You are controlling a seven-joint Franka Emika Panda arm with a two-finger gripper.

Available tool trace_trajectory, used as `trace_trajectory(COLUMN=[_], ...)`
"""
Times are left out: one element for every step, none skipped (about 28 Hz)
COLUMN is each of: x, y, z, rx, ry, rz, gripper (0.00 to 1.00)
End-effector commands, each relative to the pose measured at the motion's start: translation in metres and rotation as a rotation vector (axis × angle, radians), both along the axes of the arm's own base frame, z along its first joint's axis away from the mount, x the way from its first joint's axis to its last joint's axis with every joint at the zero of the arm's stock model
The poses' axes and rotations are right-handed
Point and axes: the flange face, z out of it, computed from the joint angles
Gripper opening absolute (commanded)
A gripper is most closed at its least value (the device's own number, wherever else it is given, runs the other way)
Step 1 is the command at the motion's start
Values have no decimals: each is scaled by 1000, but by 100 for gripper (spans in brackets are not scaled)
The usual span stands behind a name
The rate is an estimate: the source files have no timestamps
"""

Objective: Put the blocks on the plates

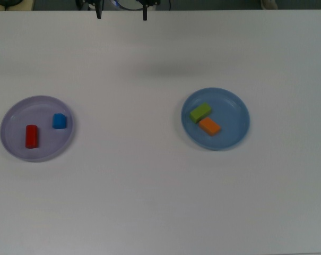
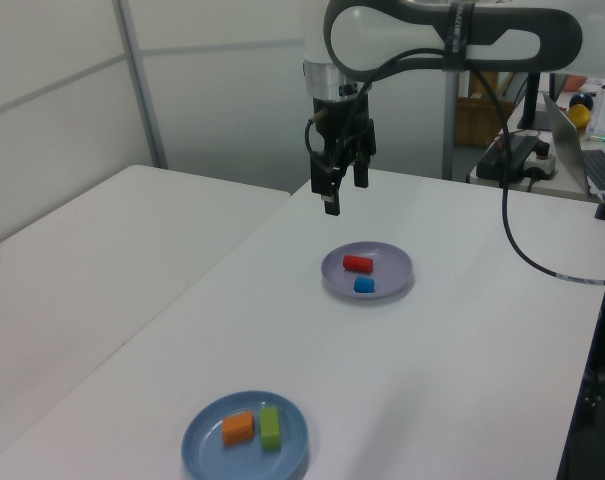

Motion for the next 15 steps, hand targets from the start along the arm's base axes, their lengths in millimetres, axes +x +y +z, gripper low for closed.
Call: trace_trajectory(x=[-3,-2,-1,-1,-1,-1,-1,-1,-1,-1,-1,-1,-2,-2,-3], y=[1,0,0,0,0,0,0,0,0,0,0,0,1,1,0], z=[6,4,2,2,2,2,1,1,0,-1,-1,-1,0,0,0], rx=[10,7,5,5,5,5,5,5,5,5,5,7,10,12,14], ry=[6,9,12,12,12,12,14,14,17,17,17,18,23,23,25], rz=[3,3,6,6,8,11,11,11,11,11,11,9,9,8,7], gripper=[100,100,100,100,100,100,100,100,100,100,100,100,100,100,100])
